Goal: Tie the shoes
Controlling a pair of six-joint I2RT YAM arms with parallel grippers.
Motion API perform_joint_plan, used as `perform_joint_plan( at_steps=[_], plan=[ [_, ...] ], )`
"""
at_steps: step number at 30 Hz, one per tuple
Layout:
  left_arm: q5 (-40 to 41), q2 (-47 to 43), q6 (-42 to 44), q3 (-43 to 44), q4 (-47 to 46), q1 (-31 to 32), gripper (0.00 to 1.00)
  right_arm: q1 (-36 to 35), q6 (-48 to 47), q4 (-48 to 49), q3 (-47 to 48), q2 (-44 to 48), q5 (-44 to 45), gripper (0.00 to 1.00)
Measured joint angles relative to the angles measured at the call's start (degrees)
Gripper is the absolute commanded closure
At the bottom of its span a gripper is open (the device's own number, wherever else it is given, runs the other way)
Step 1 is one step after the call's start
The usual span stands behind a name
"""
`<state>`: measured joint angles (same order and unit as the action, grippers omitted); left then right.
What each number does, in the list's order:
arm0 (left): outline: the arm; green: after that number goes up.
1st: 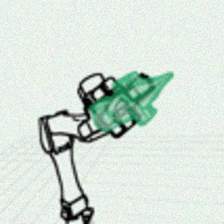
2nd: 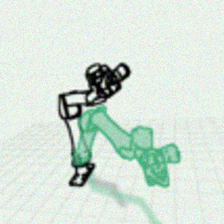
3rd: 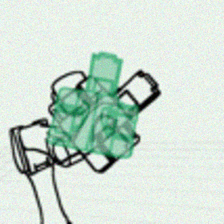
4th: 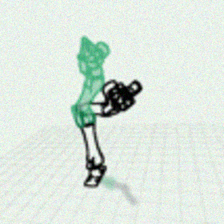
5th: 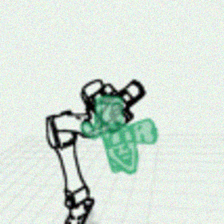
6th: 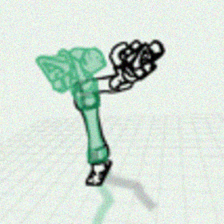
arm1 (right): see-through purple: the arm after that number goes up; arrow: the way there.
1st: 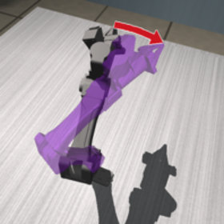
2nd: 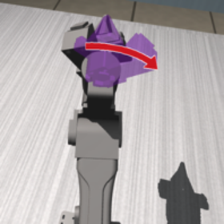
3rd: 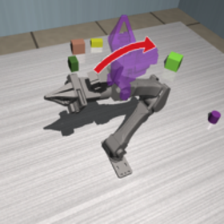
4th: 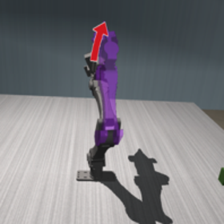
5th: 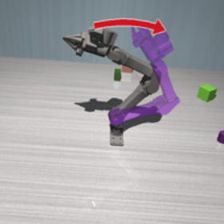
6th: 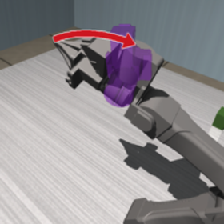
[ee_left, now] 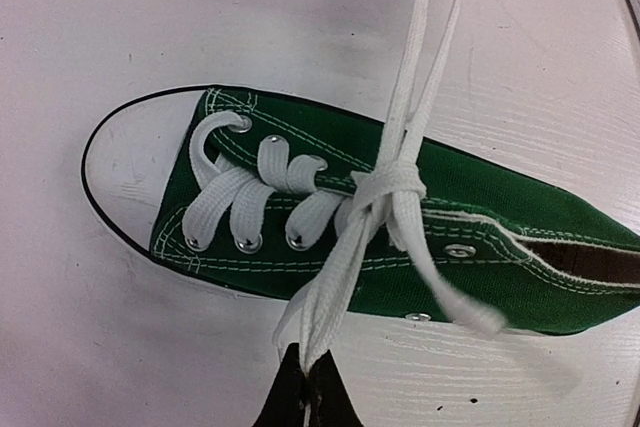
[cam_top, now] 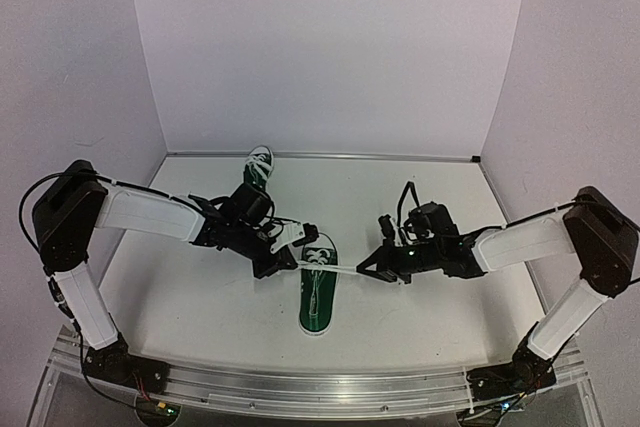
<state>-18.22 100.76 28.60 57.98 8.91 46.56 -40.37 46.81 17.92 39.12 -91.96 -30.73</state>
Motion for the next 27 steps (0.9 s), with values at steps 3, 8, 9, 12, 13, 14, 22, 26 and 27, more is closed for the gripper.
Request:
perform_joint_plan(
  at_steps=[3, 8, 9, 12, 13, 14, 22, 26, 27],
  plan=[
    [0.0, 0.0, 0.0, 0.0, 0.0, -0.2, 1.00, 0.2, 0.0, 0.0, -0.3, 0.3, 0.1, 1.00],
    [-0.1, 0.0, 0.1, 0.0, 0.0, -0.2, 1.00, 0.3, -0.4, -0.1, -0.6, 0.3, -0.5, 1.00],
    [-0.1, 0.0, 0.1, 0.0, 0.0, -0.3, 1.00, 0.3, -0.5, -0.1, -0.6, 0.3, -0.8, 1.00],
    [0.0, 0.0, 0.1, 0.0, 0.0, -0.4, 1.00, 0.1, -1.3, -0.2, -0.4, -0.6, -2.2, 1.00],
    [-0.1, 0.0, 0.1, 0.0, 0.0, -0.4, 1.00, -0.1, -1.8, -0.4, -0.1, -1.2, -3.0, 1.00],
    [0.0, 0.0, 0.1, 0.0, 0.0, -0.4, 1.00, -0.4, -2.1, -0.5, 0.4, -2.0, -3.7, 1.00],
    [-0.5, -0.2, 1.2, -0.9, 0.0, -0.9, 0.98, -1.3, -5.5, -4.1, 4.4, -4.7, -7.5, 0.68],
    [-1.7, -1.0, 2.0, -1.3, 0.3, -0.8, 0.86, -1.3, -8.2, -6.6, 7.6, -4.7, -7.9, 0.66],
    [-2.1, -1.3, 2.4, -1.3, 0.4, -0.7, 0.83, -1.3, -8.8, -7.5, 8.6, -4.7, -7.9, 0.66]
  ],
)
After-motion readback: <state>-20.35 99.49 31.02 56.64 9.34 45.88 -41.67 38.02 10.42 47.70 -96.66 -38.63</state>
